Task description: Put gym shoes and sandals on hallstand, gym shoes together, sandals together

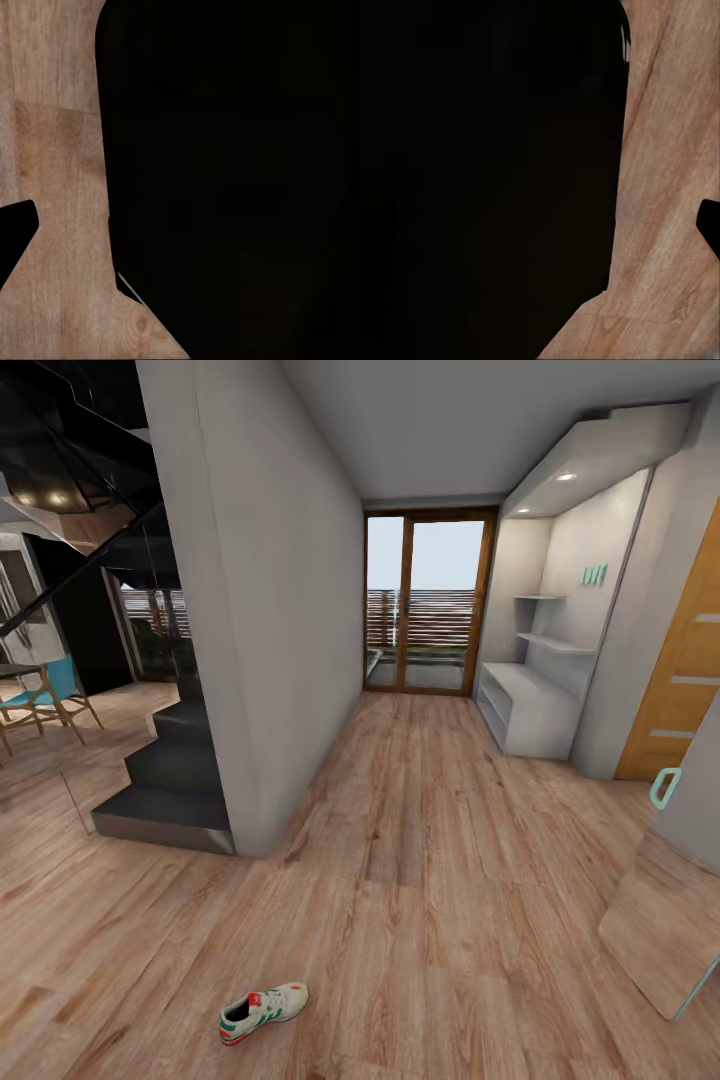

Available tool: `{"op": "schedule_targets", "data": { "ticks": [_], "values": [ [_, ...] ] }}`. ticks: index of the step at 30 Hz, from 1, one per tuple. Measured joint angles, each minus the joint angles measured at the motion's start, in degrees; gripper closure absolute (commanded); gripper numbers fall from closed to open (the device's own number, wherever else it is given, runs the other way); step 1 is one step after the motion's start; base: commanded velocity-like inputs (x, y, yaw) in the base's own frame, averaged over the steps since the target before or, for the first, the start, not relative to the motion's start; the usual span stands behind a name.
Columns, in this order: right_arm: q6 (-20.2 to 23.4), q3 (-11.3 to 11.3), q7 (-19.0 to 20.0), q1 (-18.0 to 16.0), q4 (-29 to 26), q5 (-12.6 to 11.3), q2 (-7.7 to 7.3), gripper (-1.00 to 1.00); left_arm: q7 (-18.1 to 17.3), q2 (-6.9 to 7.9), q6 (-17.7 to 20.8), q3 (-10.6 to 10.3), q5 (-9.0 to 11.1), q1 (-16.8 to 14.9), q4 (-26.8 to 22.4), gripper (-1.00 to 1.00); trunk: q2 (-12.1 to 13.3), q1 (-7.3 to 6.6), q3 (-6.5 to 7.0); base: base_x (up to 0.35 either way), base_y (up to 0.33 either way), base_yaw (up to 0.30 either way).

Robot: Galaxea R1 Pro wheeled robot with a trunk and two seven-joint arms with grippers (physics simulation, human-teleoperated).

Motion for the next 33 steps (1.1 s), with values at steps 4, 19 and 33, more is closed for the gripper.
{"op": "schedule_targets", "data": {
  "ticks": [4, 19, 33],
  "values": [
    [-0.1, 0.2, -0.1, 0.1, -0.4, 0.2, 0.26, -1.00, -0.1, 0.07, 0.0, 0.1, -0.1, 0.1, 0.1, -1.00, 0.0, 0.00, 0.00, 0.000, 0.000, 0.000],
    [-1.3, 0.1, -0.1, -0.3, -3.7, 0.3, 1.95, -1.00, -0.2, -0.28, -0.1, 0.2, 0.0, 0.1, 0.1, -1.00, 0.0, 0.00, 0.02, 0.000, 0.000, 0.000],
    [-3.2, 0.0, -0.3, -0.4, -8.0, 0.3, 1.23, -1.00, -0.1, 0.22, -1.6, 0.1, 0.1, -0.1, -1.7, -1.00, 0.0, 0.00, 0.03, 0.000, 0.000, 0.000]
  ]
}}
